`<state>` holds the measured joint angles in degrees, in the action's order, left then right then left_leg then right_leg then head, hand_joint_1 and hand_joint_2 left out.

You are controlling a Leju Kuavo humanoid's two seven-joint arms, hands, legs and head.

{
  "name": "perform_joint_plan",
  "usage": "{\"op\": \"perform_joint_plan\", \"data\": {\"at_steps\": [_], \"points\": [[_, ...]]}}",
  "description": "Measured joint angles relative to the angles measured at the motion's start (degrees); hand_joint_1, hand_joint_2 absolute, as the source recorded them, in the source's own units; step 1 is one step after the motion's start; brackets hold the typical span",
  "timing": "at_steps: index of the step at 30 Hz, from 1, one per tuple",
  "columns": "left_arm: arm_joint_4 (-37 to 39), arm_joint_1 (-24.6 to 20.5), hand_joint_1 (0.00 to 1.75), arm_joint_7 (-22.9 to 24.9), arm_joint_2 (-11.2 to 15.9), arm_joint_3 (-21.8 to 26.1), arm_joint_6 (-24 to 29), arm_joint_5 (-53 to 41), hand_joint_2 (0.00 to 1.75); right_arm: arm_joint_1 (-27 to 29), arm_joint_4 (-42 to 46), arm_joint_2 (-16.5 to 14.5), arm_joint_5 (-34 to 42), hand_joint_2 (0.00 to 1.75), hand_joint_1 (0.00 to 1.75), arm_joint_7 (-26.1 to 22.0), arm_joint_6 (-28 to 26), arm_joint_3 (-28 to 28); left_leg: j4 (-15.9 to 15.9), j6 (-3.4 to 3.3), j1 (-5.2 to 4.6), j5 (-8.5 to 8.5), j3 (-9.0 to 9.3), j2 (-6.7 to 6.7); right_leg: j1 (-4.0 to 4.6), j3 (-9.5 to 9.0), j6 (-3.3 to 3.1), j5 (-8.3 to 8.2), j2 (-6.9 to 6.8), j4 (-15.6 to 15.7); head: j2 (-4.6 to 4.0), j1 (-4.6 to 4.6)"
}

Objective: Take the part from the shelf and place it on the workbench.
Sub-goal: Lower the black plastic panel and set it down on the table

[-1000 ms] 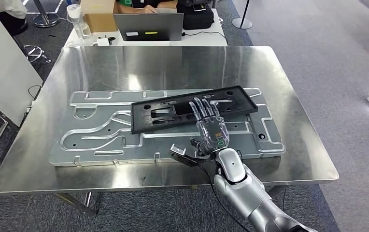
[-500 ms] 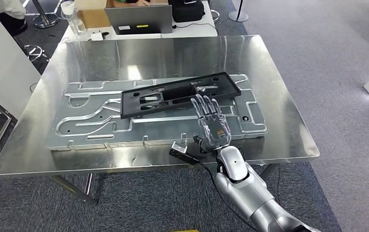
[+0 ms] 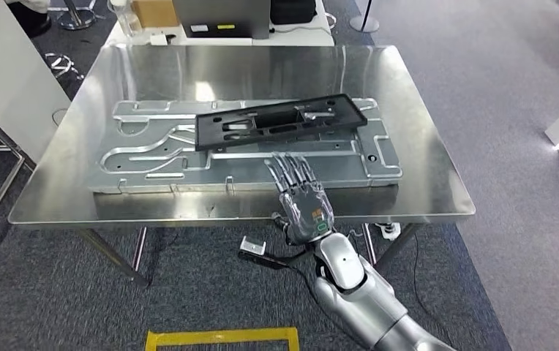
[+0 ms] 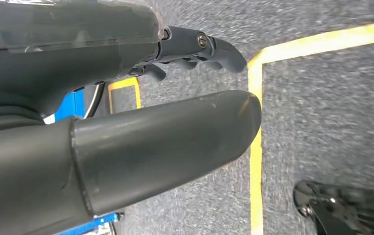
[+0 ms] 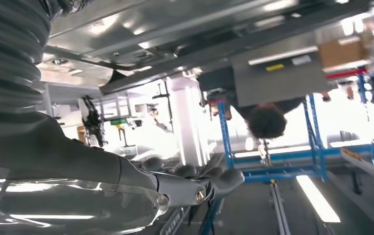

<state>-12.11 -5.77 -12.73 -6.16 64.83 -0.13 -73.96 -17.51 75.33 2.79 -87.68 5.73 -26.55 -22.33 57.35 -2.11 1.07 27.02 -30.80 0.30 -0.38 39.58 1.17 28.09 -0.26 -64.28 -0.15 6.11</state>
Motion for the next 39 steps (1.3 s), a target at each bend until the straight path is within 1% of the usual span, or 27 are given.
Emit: {"op": "perform_joint_plan", "data": {"at_steps": [2, 3, 4, 6, 8, 9, 10, 12, 13, 14, 16, 17, 18, 19, 20, 21, 22, 24, 25, 27, 29, 32, 33, 34, 36, 37, 39], "points": [[0.00, 0.02, 0.00, 0.04, 0.01, 0.33, 0.15, 0.31, 0.00, 0.71, 1.49, -0.01, -0.07, 1.75, 0.00, -0.02, -0.33, -1.51, 0.16, -0.30, -0.01, -1.18, -1.60, 0.07, -0.20, 1.69, 0.47, 5.07, 0.10, -7.45, -0.01, 0.01], [0.00, 0.02, 0.00, 0.06, 0.01, 0.47, 0.22, 0.43, 0.00, 1.13, 2.14, -0.01, -0.09, 1.75, 0.00, -0.03, -0.42, -2.26, 0.29, -0.24, -0.01, -1.73, -2.43, 0.08, -0.32, 1.85, 0.63, 5.78, 0.11, -10.09, -0.01, 0.01], [0.00, 0.02, 0.00, 0.08, 0.01, 0.65, 0.28, 0.55, 0.00, 1.52, 2.77, -0.01, -0.11, 1.75, 0.00, -0.03, -0.47, -2.99, 0.47, -0.13, 0.00, -2.27, -3.30, 0.09, -0.42, 1.18, 0.73, 5.21, 0.11, -11.02, -0.01, 0.01], [0.00, 0.02, 0.00, 0.14, 0.00, 1.04, 0.34, 0.82, 0.00, 1.97, 3.97, -0.02, -0.18, 1.75, 0.00, -0.03, -0.55, -4.22, 0.94, 0.19, 0.03, -3.23, -4.94, 0.08, -0.54, -3.19, 0.60, 2.19, 0.12, -6.75, -0.01, 0.01], [0.00, 0.02, 0.00, 0.17, -0.08, 1.35, 0.36, 0.95, 0.00, 2.04, 5.13, -0.09, -0.23, 1.75, 0.00, -0.02, -0.62, -5.06, 1.29, 0.75, -0.02, -4.13, -6.04, 0.06, -0.35, -9.18, 0.04, 1.73, 0.21, 1.80, -0.01, -0.01], [0.00, 0.01, 0.00, 0.18, -0.12, 1.43, 0.37, 0.97, 0.00, 2.06, 5.56, -0.14, -0.25, 1.75, 0.00, -0.02, -0.66, -5.32, 1.25, 1.11, -0.03, -4.64, -6.27, 0.06, -0.15, -11.10, -0.28, 2.16, 0.26, 4.91, -0.01, -0.01], [0.00, 0.02, 0.00, 0.18, -0.16, 1.47, 0.38, 1.01, 0.00, 2.08, 5.88, -0.17, -0.25, 1.75, 0.00, -0.02, -0.72, -5.51, 1.09, 1.51, -0.01, -5.19, -6.39, 0.06, 0.08, -11.97, -0.58, 2.63, 0.29, 6.68, -0.01, -0.02], [0.00, 0.10, 0.00, 0.23, -0.16, 1.59, 0.40, 1.14, 0.00, 2.24, 6.20, -0.21, -0.24, 1.75, 0.00, -0.01, -0.81, -5.79, 0.63, 2.32, 0.04, -6.12, -6.59, 0.00, 0.21, -11.51, -1.28, 1.72, 0.21, 7.40, -0.01, -0.01], [0.00, 0.15, 0.00, 0.27, -0.15, 1.68, 0.44, 1.23, 0.00, 2.33, 6.29, -0.24, -0.23, 1.31, 0.00, 0.01, -0.84, -5.89, 1.00, 2.59, 0.07, -5.46, -6.99, -0.06, 0.12, -10.97, -1.77, 1.06, 0.09, 7.58, -0.01, -0.02], [0.00, 0.21, 0.00, 0.31, -0.14, 1.75, 0.48, 1.31, 0.00, 2.47, 6.36, -0.32, -0.18, 0.87, 0.00, 0.02, -0.87, -5.99, 2.27, 2.77, 0.08, -3.69, -7.62, -0.11, -0.01, -10.27, -2.27, 0.30, -0.02, 7.73, -0.01, -0.04], [0.00, 0.24, 0.00, 0.39, -0.15, 1.85, 0.55, 1.39, 0.00, 2.90, 6.42, -0.49, -0.03, 0.00, 0.00, 0.05, -0.94, -6.16, 8.28, 2.90, 0.15, 2.47, -9.40, -0.15, 0.00, -8.53, -2.95, -1.13, -0.17, 7.67, 0.00, -0.05], [0.00, 0.23, 0.00, 0.42, -0.16, 1.87, 0.55, 1.42, 0.00, 3.23, 6.44, -0.56, 0.14, 0.00, 0.00, 0.06, -1.01, -6.23, 12.18, 2.99, 0.16, 4.95, -10.14, -0.15, 0.10, -7.53, -3.06, -1.83, -0.20, 7.48, 0.00, -0.06], [0.00, 0.22, 0.00, 0.44, -0.16, 1.92, 0.56, 1.47, 0.00, 3.60, 6.44, -0.58, 0.43, 0.00, 0.00, 0.05, -1.11, -6.29, 15.52, 3.08, 0.16, 6.05, -10.42, -0.15, 0.22, -6.48, -3.08, -2.52, -0.25, 7.22, -0.01, -0.06], [0.00, 0.20, 0.00, 0.44, -0.15, 1.98, 0.59, 1.53, 0.00, 4.00, 6.44, -0.59, 0.99, 0.00, 0.00, -0.01, -1.27, -6.35, 17.53, 3.14, 0.16, 5.61, -10.03, -0.15, 0.29, -5.38, -3.04, -3.18, -0.30, 6.89, -0.01, -0.07], [0.00, 0.18, 0.00, 0.44, -0.14, 2.08, 0.62, 1.65, 0.00, 4.50, 6.44, -0.64, 1.97, 0.00, 0.00, -0.24, -1.55, -6.39, 17.66, 3.13, 0.16, 4.08, -8.78, -0.16, 0.32, -4.27, -2.94, -3.76, -0.34, 6.50, -0.01, -0.07], [0.00, 0.16, 0.00, 0.44, -0.13, 2.21, 0.66, 1.83, 0.00, 5.20, 6.46, -0.74, 3.62, 0.00, 0.00, -0.78, -2.00, -6.40, 15.78, 3.06, 0.16, 2.39, -6.47, -0.16, 0.32, -3.15, -2.78, -4.31, -0.35, 6.06, -0.01, -0.07], [0.00, 0.10, 0.00, 0.44, -0.13, 2.38, 0.70, 2.04, 0.00, 6.12, 6.56, -0.94, 5.88, 0.00, 0.00, -1.61, -2.57, -6.41, 12.21, 2.95, 0.17, 1.91, -3.39, -0.19, 0.32, -2.16, -2.56, -4.82, -0.37, 5.57, 0.00, -0.07], [0.00, -0.04, 0.00, 0.43, -0.13, 2.74, 0.79, 2.54, 0.00, 8.49, 6.95, -1.52, 11.82, 0.00, 0.00, -4.01, -4.03, -6.33, 3.91, 2.52, -0.05, 3.54, 2.52, -0.38, 0.48, -0.91, -2.00, -5.70, -0.45, 4.77, 0.00, -0.05], [0.00, -0.10, 0.00, 0.43, -0.14, 2.92, 0.87, 2.77, 0.00, 9.87, 7.14, -1.89, 14.90, 0.00, 0.00, -5.35, -4.88, -6.12, 1.37, 2.21, -0.22, 4.69, 4.01, -0.50, 0.57, -0.72, -1.71, -6.16, -0.51, 4.67, 0.00, -0.04], [0.01, 0.01, 0.00, 0.43, -0.19, 3.33, 1.08, 3.29, 0.00, 13.09, 7.17, -2.61, 20.05, 0.00, 0.00, -7.70, -7.00, -5.15, 0.15, 1.33, -0.41, 4.41, 3.97, -0.55, 0.60, -0.71, -1.10, -7.19, -0.53, 4.87, 0.00, -0.04], [0.04, 0.13, 0.00, 0.49, -0.29, 3.88, 1.33, 3.77, 0.00, 16.36, 6.54, -3.33, 23.29, 0.00, 0.00, -9.16, -9.41, -3.30, -0.13, 0.41, -0.23, 3.01, 2.79, -0.24, 0.44, 0.13, -0.44, -5.51, -0.02, 3.86, -0.01, -0.01], [0.07, 0.33, 0.00, 0.59, -0.35, 4.62, 1.87, 4.38, 0.00, 20.66, 4.28, -5.10, 27.19, 0.00, 0.00, -13.72, -11.06, 1.46, -0.18, -0.43, -0.13, 0.54, 0.11, 0.18, 0.19, 1.77, 0.44, 4.13, 0.43, -4.08, -0.02, 0.08], [0.07, 0.42, 0.00, 0.60, -0.35, 4.83, 2.09, 4.55, 0.00, 22.03, 2.99, -6.12, 28.74, 0.00, 0.00, -16.47, -11.17, 4.00, -0.12, -0.47, -0.16, -0.29, -0.95, 0.24, 0.09, 1.84, 0.63, 6.18, 0.41, -7.50, -0.01, 0.07], [0.07, 0.47, 0.00, 0.58, -0.36, 5.09, 2.25, 4.72, 0.00, 23.17, 1.40, -7.39, 30.24, 0.00, 0.00, -19.42, -11.20, 7.06, 0.02, -0.43, -0.18, -1.05, -2.07, 0.25, 0.00, 1.40, 0.73, 6.33, 0.39, -9.87, 0.00, 0.07], [0.07, 0.49, 0.00, 0.54, -0.40, 5.62, 2.53, 5.09, 0.00, 24.46, -2.23, -9.68, 33.02, 0.00, 0.00, -24.59, -11.18, 13.51, 0.52, -0.17, -0.17, -2.35, -4.25, 0.30, -0.20, -1.61, 0.79, 3.33, 0.37, -9.90, 0.00, 0.06], [0.07, 0.48, 0.00, 0.48, -0.45, 5.88, 2.68, 5.37, 0.00, 24.68, -4.28, -10.66, 34.56, 0.00, 0.00, -26.81, -11.09, 16.76, 0.85, 0.00, -0.16, -2.92, -5.18, 0.33, -0.27, -4.50, 0.69, 2.02, 0.34, -7.15, 0.00, 0.06], [0.07, 0.42, 0.00, 0.31, -0.65, 6.36, 3.13, 6.02, 0.00, 24.66, -8.56, -12.14, 38.22, 0.00, 0.00, -30.94, -10.57, 23.24, 1.40, 0.50, -0.28, -3.90, -6.32, 0.28, -0.14, -11.66, 0.18, 2.80, 0.30, 1.81, -0.01, 0.07]]}}
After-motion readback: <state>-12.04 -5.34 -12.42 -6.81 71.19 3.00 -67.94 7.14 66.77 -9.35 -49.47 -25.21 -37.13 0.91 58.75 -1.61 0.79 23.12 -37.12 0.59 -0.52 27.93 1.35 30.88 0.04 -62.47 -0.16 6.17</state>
